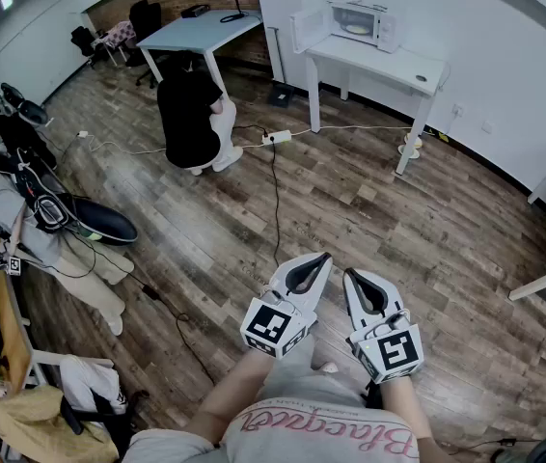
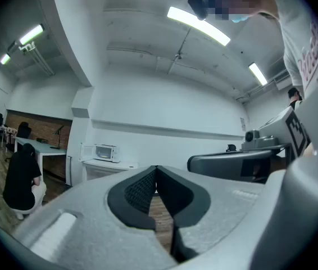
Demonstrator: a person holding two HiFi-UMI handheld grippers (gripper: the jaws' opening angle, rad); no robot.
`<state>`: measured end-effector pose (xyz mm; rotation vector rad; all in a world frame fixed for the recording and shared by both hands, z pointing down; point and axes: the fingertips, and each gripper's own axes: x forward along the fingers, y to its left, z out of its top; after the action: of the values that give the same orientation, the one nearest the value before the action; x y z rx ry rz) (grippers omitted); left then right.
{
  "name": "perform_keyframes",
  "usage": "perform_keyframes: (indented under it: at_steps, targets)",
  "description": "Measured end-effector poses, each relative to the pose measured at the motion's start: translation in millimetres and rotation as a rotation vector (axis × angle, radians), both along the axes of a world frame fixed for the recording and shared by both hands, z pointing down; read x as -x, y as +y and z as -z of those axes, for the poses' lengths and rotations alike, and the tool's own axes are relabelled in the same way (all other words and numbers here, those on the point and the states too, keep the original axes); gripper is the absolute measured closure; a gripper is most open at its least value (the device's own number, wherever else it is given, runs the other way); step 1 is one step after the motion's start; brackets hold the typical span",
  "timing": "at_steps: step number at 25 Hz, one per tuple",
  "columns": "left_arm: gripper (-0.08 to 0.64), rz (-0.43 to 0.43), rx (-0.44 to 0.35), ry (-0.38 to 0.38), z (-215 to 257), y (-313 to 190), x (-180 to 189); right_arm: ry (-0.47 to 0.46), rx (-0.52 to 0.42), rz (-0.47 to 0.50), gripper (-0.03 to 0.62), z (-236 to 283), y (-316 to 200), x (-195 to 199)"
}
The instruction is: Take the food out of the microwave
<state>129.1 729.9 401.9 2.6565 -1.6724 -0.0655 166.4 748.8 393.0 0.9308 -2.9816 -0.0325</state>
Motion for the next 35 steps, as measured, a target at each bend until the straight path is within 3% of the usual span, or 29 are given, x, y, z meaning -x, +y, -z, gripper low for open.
perform_keyframes:
  at_steps: [7,20,26,35]
  targets:
    - [0.552,-0.004,-0.05,-0.001,13.6,-10.1,20.9,-0.001,-0.069,-0.013,0.583,16.5,-8.6,24.5]
    - [0.552,-0.123,-0.081,0.019,32.8,-109.3,72.2,-0.019,-0.093,-0.154,0.583,34.6,-105.6,70.0]
    - [0.552,-0.176,-0.08,0.009,30.8,-148.6,99.1,-0.015,-0.059,-0.235,0.583,29.2,-147.0,95.3]
    - [0.552,-0.189,-0.056,0.016,24.5,-185.8,139.8,0.0,-0.018,-0.273,0.583,18.6,-179.3,134.1]
